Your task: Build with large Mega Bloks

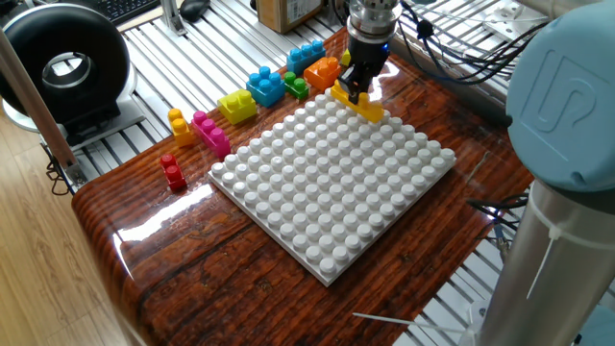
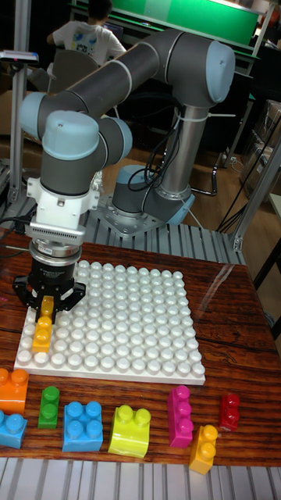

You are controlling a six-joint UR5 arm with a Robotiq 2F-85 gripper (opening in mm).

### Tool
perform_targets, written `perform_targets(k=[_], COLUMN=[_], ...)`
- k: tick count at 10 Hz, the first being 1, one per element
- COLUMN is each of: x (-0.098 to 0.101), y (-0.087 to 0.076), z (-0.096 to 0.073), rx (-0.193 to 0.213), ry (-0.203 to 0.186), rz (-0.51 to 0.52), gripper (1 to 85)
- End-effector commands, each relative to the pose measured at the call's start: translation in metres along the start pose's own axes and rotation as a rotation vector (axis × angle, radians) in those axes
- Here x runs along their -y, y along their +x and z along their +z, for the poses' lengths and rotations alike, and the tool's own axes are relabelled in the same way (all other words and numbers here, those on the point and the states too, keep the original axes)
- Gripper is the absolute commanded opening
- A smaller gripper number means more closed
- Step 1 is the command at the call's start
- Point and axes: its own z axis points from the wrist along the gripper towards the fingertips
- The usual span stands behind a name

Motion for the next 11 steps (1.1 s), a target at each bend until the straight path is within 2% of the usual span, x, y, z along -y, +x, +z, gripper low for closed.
perform_targets(k=[1,11], x=[-0.005,0.0], y=[0.002,0.0], z=[-0.004,0.015], rx=[-0.005,0.035], ry=[-0.001,-0.013], rz=[0.019,0.018], gripper=[1.0,1.0])
